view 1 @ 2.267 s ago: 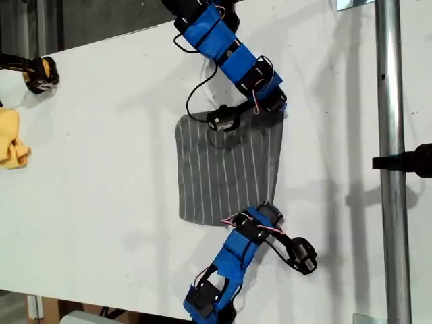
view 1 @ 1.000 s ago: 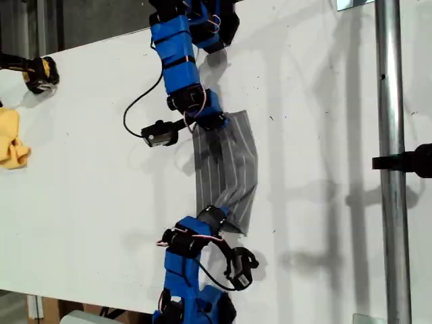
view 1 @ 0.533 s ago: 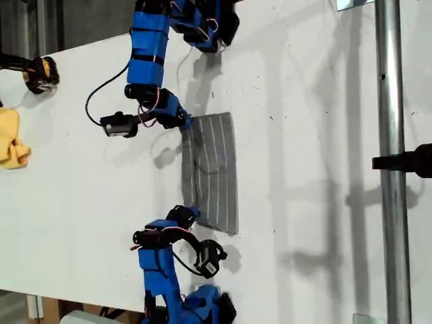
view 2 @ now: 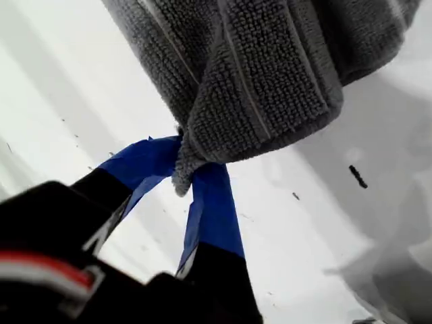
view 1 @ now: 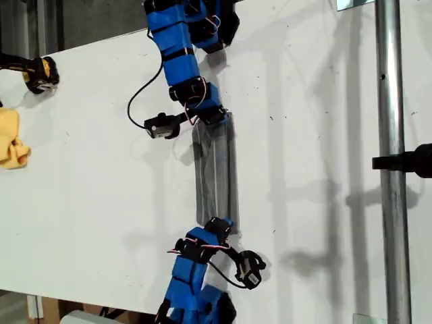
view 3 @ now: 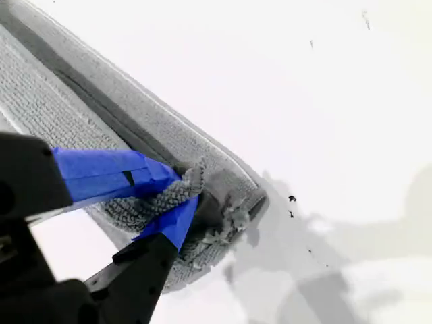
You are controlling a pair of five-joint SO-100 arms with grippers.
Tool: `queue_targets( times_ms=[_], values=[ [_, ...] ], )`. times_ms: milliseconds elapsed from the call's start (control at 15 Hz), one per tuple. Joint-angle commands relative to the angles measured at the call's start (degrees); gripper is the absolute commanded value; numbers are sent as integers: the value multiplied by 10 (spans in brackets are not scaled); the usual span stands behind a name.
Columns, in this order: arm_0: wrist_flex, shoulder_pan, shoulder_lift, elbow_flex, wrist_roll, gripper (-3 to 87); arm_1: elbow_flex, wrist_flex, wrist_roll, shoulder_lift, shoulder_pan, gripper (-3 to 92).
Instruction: Grasp corners of a towel and fold twice.
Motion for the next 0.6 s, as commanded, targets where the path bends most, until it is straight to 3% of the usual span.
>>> queue_targets(
  times_ms=[0, 200, 400, 467, 533],
  values=[
    [-25, 4, 23, 17, -6, -15, 4, -23, 5, 0, -7, -2],
    [-27, -14, -7, 31, -16, 9, 14, -43, 6, -31, 4, -2],
    [27, -26, -73, 9, -52, 203, 15, 2, 24, -69, 23, 4],
    [45, -23, -83, -1, -52, 276, 15, 21, 33, -77, 26, 82],
    [58, -16, -74, -7, -50, 291, 12, 48, 38, -77, 27, 177]
  ],
)
